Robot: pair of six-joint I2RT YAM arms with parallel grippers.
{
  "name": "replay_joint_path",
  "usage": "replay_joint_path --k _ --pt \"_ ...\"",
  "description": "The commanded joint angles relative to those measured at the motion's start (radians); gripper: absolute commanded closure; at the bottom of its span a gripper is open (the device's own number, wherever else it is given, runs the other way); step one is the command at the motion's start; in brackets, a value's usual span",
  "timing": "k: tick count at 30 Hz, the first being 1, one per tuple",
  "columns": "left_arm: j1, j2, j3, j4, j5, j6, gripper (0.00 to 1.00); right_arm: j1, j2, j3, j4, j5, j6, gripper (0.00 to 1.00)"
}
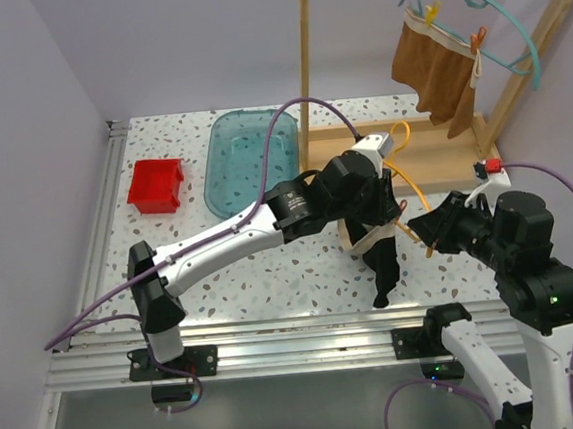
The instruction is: Remove the underwear clipped to the hanger
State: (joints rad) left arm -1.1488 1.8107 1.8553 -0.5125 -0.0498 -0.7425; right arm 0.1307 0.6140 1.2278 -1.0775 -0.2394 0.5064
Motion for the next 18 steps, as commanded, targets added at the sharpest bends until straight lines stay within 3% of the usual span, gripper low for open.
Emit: replay_joint_path --k 1,7,18 --pt "-0.011 -0.002 0.038 -0.024 -0.035 0.011 0.74 0.001 0.015 0.061 0.068 0.017 0.032 1.00" --pt "-0.028 -0.062 -0.020 -0.040 -0.142 -0.011 0.79 0.000 0.018 0.078 0.059 0.068 0.104 1.00" --pt "-0.046 -0.342 -0.373 0.357 -0.272 -0.051 0.75 0.000 -0.075 -0.013 0.100 0.046 0.612 1.00"
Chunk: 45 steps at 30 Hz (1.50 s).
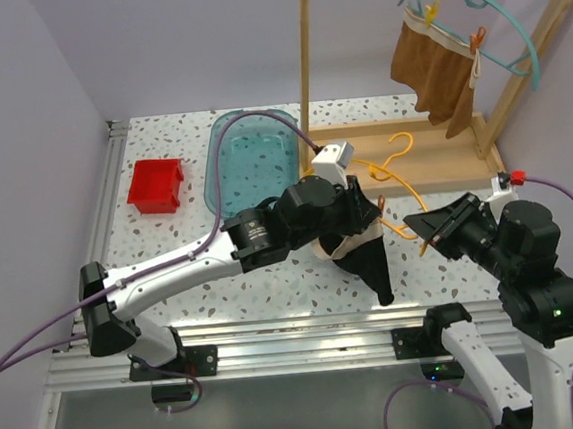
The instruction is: Remove the underwear clipped to the hanger
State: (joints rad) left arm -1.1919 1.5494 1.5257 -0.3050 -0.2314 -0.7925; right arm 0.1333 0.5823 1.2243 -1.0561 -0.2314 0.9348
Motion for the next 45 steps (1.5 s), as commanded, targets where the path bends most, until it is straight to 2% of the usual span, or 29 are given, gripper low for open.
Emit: replay_joint_path --k 1,2,5,6,9,15,19,25,29,36,40,45 --pt "-0.009 -0.093 -0.082 0.177 -0.091 -0.001 0.72 -0.003 -0.051 -0.012 0.091 0.035 0.217 1.00" --pt "-0.009 -0.104 -0.097 0.231 -0.091 -0.001 0.69 -0.001 -0.055 -0.016 0.103 0.015 0.225 1.00" --pt "-0.009 -0.126 -0.127 0.285 -0.068 -0.011 0.49 -0.003 -0.035 -0.005 0.113 -0.025 0.191 1.00" --pt "-0.011 -0.121 -0.124 0.287 -0.054 -0.019 0.37 -0.003 -0.020 0.004 0.113 -0.048 0.171 1.00" --pt "-0.011 -0.101 -0.093 0.258 -0.034 -0.040 0.22 -0.001 -0.003 0.020 0.110 -0.078 0.087 1.00" --pt "-0.008 -0.097 -0.041 0.162 -0.036 -0.117 0.07 -0.001 0.033 0.104 0.009 -0.054 -0.212 1.00" --pt "0.012 -0.087 -0.012 0.115 0.026 -0.165 0.00 -0.003 0.033 0.149 -0.036 0.022 -0.446 1.00" --pt "0.072 -0.060 -0.067 0.225 0.280 -0.298 0.00 0.006 0.016 0.152 -0.028 0.055 -0.615 1.00" --pt "0.109 -0.029 -0.119 0.392 0.415 -0.439 0.00 0.020 0.005 0.145 -0.022 0.079 -0.689 1.00" --pt "0.146 0.078 -0.062 0.425 0.645 -0.556 0.00 0.104 0.001 0.182 -0.058 0.208 -0.821 1.00" --pt "0.167 0.086 -0.076 0.417 0.685 -0.574 0.00 0.140 0.007 0.196 -0.064 0.257 -0.852 1.00" --pt "0.190 0.094 -0.105 0.452 0.718 -0.625 0.00 0.160 0.014 0.207 -0.061 0.235 -0.860 1.00"
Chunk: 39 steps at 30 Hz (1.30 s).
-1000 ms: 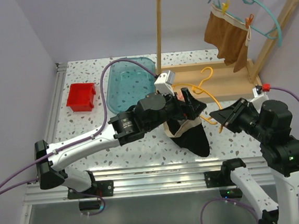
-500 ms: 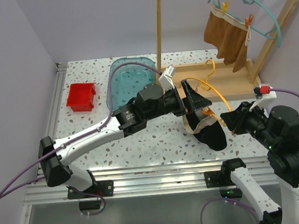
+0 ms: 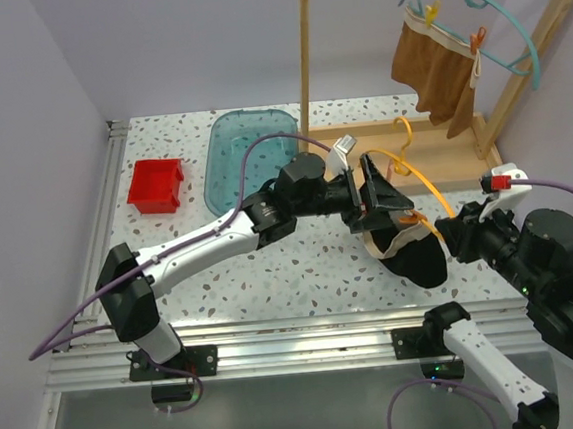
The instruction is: Remove the underwear clipped to the hanger
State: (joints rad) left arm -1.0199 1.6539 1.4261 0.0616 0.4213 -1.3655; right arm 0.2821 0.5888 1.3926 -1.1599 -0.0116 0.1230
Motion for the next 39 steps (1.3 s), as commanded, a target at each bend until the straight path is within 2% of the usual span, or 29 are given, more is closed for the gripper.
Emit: replay_joint_path --k 1,19,22,25,26,29,34,39 --pt "0.018 -0.003 -0.003 0.092 0.063 -0.058 0.00 0.009 0.009 0.039 0.046 0.015 -0.048 1.00" --pt "0.007 0.168 0.105 0.139 0.128 -0.142 0.01 0.012 0.035 0.048 0.060 -0.021 -0.042 1.00" --pt "0.009 0.184 0.114 0.156 0.137 -0.150 0.09 0.015 0.037 0.048 0.060 -0.004 -0.042 1.00" --pt "0.009 0.176 0.079 0.208 0.140 -0.161 0.31 0.019 0.040 0.052 0.060 0.009 -0.045 1.00" --pt "0.009 0.164 0.064 0.228 0.142 -0.178 0.48 0.019 0.043 0.055 0.060 0.010 -0.043 1.00" --pt "0.007 0.153 0.024 0.256 0.143 -0.187 0.65 0.019 0.045 0.059 0.063 0.035 -0.043 1.00" --pt "0.006 0.130 -0.006 0.277 0.146 -0.191 0.71 0.020 0.052 0.052 0.074 0.067 -0.039 1.00" --pt "0.000 0.112 -0.033 0.299 0.152 -0.201 0.63 0.020 0.062 0.045 0.091 0.075 -0.034 1.00"
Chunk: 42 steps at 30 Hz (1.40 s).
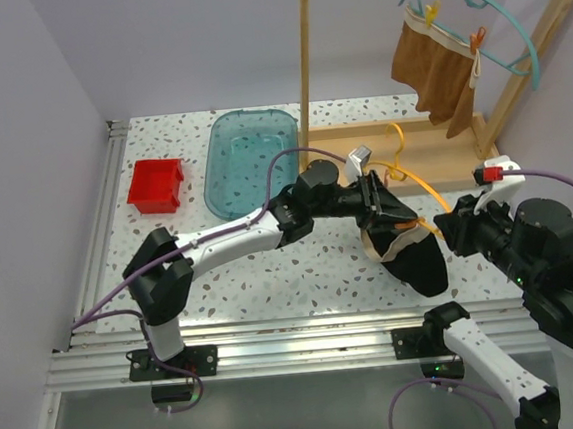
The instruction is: Remove the underwear clipped to the hanger
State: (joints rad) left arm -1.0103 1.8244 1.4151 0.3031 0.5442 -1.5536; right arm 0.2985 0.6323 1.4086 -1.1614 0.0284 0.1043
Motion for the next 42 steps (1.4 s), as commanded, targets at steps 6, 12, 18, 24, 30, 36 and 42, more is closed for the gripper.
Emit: replay_joint_path --k 6,12,18,24,30,36,42 --pt "-0.013 -0.071 -0.051 0.108 0.034 -0.031 1.00 0.004 0.026 0.023 0.104 0.033 -0.011 1.00" --pt "-0.013 -0.102 -0.051 0.088 0.016 0.012 1.00 0.004 0.041 0.010 0.080 0.117 0.021 1.00" --pt "-0.013 -0.128 -0.024 -0.016 0.028 0.113 1.00 0.002 0.067 -0.002 0.036 0.212 0.100 1.00" --pt "0.004 -0.129 0.145 -0.491 0.031 0.449 1.00 0.004 0.090 0.020 0.017 0.235 0.132 1.00" --pt "0.056 -0.134 0.216 -0.705 0.051 0.673 1.00 0.002 0.073 0.012 0.040 0.176 0.129 1.00" --pt "0.122 -0.238 0.206 -0.884 -0.097 0.800 1.00 0.004 0.070 0.029 0.045 0.124 0.124 1.00" --pt "0.396 -0.421 0.036 -0.984 -0.365 0.888 1.00 0.002 0.070 0.062 0.028 0.082 0.127 1.00"
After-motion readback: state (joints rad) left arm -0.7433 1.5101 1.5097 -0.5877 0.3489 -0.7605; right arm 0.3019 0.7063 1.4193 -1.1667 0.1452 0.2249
